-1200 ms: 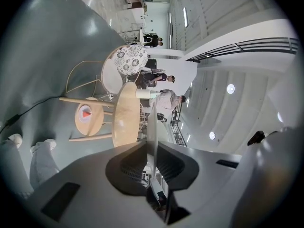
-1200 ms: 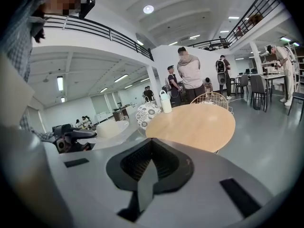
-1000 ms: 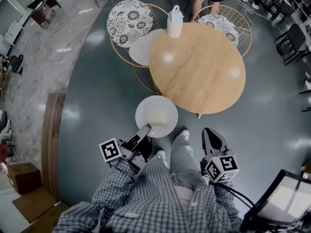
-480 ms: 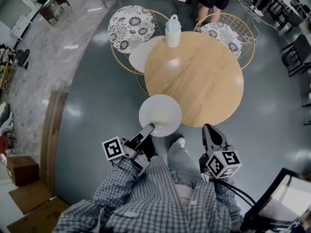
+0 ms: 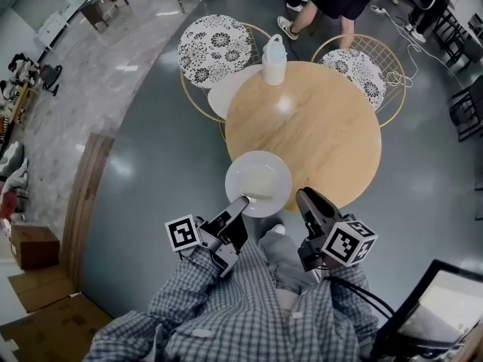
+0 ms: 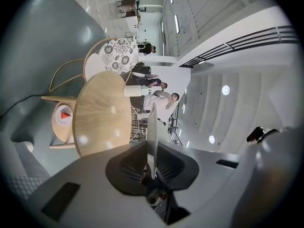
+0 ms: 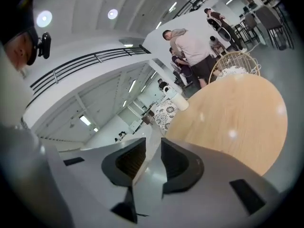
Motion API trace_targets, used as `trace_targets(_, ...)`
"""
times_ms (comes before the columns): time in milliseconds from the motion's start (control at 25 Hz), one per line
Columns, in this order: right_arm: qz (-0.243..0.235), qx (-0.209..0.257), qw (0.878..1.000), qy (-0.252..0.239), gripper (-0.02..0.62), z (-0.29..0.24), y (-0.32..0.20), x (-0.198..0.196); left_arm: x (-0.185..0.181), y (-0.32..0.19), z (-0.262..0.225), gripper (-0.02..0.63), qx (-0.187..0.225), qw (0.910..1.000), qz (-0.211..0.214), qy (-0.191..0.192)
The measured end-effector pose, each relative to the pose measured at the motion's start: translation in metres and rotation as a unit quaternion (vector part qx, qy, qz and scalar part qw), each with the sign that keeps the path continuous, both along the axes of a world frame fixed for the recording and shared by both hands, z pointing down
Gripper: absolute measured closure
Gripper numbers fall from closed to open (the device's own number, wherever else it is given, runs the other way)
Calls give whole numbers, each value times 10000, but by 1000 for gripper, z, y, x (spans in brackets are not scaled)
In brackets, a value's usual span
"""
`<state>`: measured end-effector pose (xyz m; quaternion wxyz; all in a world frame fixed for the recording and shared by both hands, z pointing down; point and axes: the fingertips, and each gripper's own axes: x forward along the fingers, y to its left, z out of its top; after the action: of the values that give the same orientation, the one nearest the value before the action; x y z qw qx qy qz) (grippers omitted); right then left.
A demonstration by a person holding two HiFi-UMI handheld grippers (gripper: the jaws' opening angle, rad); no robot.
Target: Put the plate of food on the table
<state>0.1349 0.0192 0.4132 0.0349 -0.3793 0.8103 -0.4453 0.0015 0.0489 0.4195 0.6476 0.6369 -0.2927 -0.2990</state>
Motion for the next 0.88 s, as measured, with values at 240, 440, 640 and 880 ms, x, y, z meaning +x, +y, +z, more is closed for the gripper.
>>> trace_targets(240, -305, -243, 9992, -93, 488, 13, 0, -13, 6, 2, 10, 563, -94, 9999, -22, -35)
trace_targets(440, -642, -283, 9973, 197, 488, 20, 1, -23, 7, 6, 14, 563, -153, 9998, -48, -84)
trace_targets(640, -709, -217, 9964, 405, 512, 26, -9, -28, 4, 0, 19, 563, -196, 9997, -1, -145)
trace_targets(880, -656, -380, 9962, 429, 520, 35, -27, -36, -5, -20, 29, 563, -290, 9994, 100, -169)
